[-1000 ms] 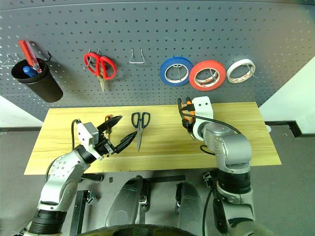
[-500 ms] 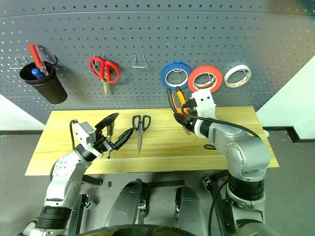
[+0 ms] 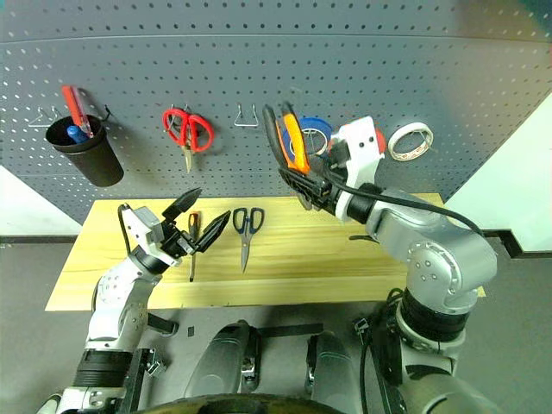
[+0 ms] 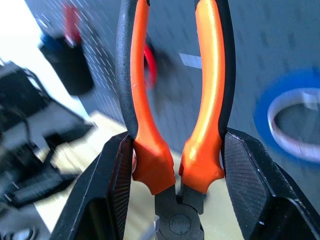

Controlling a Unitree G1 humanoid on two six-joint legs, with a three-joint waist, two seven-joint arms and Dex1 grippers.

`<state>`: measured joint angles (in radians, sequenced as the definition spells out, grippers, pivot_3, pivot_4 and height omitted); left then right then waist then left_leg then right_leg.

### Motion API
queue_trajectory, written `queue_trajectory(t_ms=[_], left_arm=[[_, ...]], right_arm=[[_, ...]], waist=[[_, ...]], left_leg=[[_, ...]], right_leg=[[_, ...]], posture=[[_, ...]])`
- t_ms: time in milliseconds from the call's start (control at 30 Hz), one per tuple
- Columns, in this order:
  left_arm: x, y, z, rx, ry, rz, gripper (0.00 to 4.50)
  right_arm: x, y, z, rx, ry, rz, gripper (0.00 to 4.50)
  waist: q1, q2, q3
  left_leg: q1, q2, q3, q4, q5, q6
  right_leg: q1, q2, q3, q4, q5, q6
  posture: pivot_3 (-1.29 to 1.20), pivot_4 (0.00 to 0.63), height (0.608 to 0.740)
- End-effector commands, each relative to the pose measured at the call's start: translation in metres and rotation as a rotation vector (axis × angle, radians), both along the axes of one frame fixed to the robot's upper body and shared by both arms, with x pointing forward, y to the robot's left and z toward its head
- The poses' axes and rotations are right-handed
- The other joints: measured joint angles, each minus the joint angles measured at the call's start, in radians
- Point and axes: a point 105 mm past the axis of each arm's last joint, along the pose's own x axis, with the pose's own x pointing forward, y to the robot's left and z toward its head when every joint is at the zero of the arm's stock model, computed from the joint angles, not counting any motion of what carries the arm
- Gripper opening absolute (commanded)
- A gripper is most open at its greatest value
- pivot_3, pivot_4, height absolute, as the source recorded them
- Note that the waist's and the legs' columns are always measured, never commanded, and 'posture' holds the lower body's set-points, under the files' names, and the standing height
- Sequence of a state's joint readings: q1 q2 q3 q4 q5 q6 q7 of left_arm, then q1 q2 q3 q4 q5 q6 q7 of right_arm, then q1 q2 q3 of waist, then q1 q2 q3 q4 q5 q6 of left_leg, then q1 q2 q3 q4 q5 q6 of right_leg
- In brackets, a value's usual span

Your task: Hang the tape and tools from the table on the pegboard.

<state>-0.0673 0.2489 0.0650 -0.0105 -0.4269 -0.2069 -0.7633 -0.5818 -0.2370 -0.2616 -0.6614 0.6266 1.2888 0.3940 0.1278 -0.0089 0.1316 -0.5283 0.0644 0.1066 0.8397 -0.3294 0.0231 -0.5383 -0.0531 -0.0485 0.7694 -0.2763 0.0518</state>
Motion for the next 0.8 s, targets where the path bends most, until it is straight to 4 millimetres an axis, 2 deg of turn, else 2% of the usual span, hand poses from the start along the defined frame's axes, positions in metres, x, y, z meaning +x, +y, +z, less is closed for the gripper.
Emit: queue_trajectory(t_ms=[33,167,267,600,800], left_arm=[[0.002,0.004,0.012,-0.030,-0.057,0.025,4.50],[0.005,0.003,0.010,-0.037,-0.058,0.037,4.50],[0.005,0.002,0.010,-0.038,-0.059,0.042,4.50],[0.003,-0.003,0.011,-0.042,-0.070,0.049,4.50],[0.002,-0.007,0.009,-0.047,-0.065,0.043,4.50]], right_arm=[[-0.003,0.008,0.036,0.068,-0.149,0.024,2.27],[0.007,0.019,0.060,0.119,-0.223,0.032,2.27],[0.016,0.030,0.071,0.141,-0.253,0.032,2.27],[0.041,0.070,0.070,0.123,-0.277,0.044,2.27],[0.063,0.084,0.073,0.127,-0.287,-0.004,2.27]], waist=[[0.003,0.000,-0.004],[0.021,0.000,-0.010],[0.027,0.000,-0.016],[0.051,-0.003,-0.023],[0.051,-0.003,-0.023]], left_leg=[[0.001,0.000,0.000,0.000,0.000,0.000],[0.003,0.000,0.001,0.000,0.000,0.000],[0.003,0.000,0.000,0.000,0.000,-0.001],[0.003,0.001,0.001,0.000,0.001,-0.001],[0.003,0.001,0.001,0.001,0.001,-0.001]], right_leg=[[0.001,0.000,0.000,0.000,0.000,0.000],[0.002,0.000,0.000,0.000,0.001,-0.001],[0.002,0.001,0.000,0.001,0.001,-0.001],[0.002,0.001,0.000,0.001,0.001,-0.002],[0.002,0.001,0.000,0.001,0.001,-0.002]], posture=[[0.29,0.055,0.657],[0.29,0.052,0.657],[0.30,0.051,0.657],[0.31,0.058,0.657],[0.31,0.058,0.657]])
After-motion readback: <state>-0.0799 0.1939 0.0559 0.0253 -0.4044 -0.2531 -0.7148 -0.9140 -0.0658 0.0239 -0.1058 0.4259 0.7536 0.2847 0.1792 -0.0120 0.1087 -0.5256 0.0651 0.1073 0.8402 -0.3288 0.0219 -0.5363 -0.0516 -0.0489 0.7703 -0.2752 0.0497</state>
